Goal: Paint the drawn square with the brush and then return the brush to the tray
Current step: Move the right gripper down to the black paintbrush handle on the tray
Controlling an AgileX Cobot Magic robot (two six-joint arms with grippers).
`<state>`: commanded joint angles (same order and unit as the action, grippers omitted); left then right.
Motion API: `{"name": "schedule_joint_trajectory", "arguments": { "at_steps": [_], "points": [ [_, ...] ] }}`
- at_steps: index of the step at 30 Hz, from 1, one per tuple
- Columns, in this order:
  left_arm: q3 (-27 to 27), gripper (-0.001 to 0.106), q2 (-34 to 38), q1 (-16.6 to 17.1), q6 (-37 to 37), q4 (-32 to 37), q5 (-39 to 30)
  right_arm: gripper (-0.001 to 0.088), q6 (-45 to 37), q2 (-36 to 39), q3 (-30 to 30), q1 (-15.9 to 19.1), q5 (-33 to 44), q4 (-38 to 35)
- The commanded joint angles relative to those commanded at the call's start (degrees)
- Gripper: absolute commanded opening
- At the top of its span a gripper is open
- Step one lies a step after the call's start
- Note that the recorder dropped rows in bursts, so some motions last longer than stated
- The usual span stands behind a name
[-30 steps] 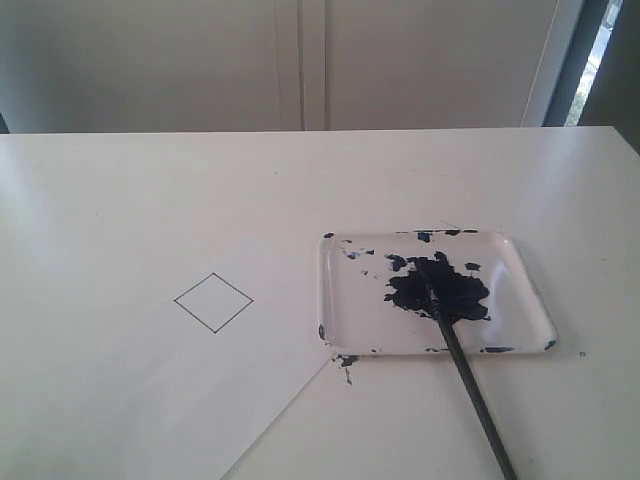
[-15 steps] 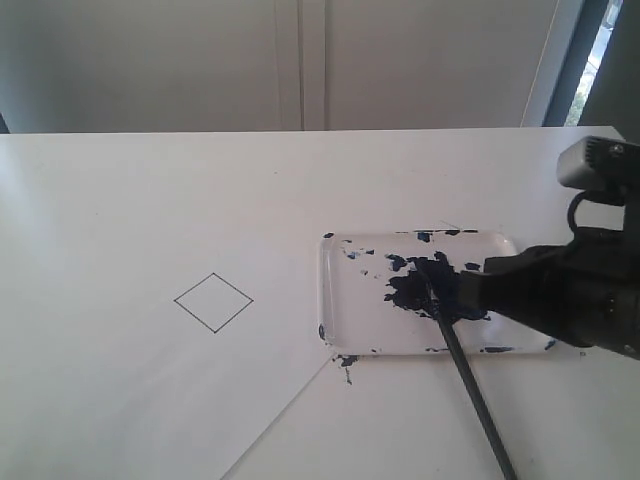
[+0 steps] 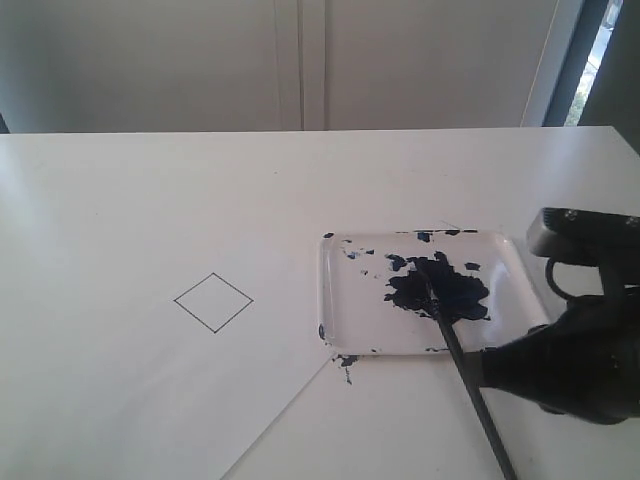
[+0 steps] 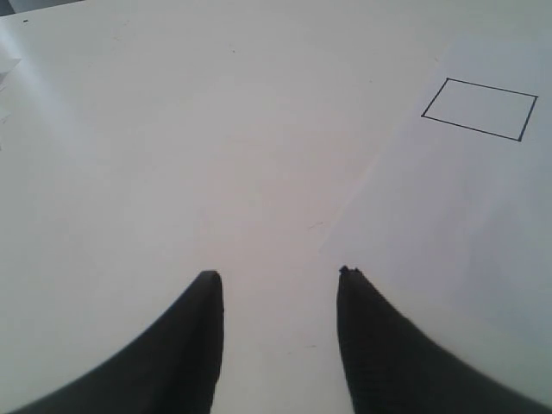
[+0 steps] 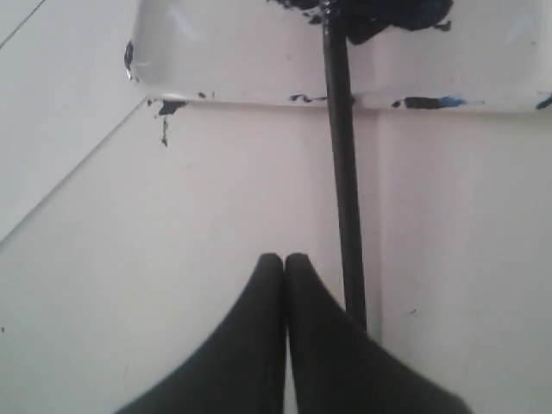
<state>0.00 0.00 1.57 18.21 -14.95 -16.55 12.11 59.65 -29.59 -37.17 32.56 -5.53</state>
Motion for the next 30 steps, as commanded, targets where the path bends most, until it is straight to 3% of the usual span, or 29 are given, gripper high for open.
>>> {"name": "schedule_joint_trajectory", "arguments": {
  "at_steps": [6,13,19,22,27,30],
  "points": [
    [0.0,0.048,0.0,0.0,0.0,0.0,0.0,0.0083,-1.84,4.3,-1.06,0.0,4.97,0.48],
    [0.0,0.048,0.0,0.0,0.0,0.0,0.0,0.0095,-3.43,7.47,-7.91,0.0,19.76,2.93],
    [0.0,0.048,0.0,0.0,0.0,0.0,0.0,0.0127,-3.43,10.1,-9.88,0.0,20.31,5.91],
    [0.0,0.048,0.0,0.0,0.0,0.0,0.0,0.0231,-3.32,11.44,-9.88,0.0,20.31,7.7],
    [0.0,0.048,0.0,0.0,0.0,0.0,0.0,0.0517,-3.44,12.36,-9.63,0.0,18.85,7.83],
    [0.0,0.048,0.0,0.0,0.0,0.0,0.0,0.0531,-3.44,13.18,-9.61,0.0,18.76,7.38]
  ]
}}
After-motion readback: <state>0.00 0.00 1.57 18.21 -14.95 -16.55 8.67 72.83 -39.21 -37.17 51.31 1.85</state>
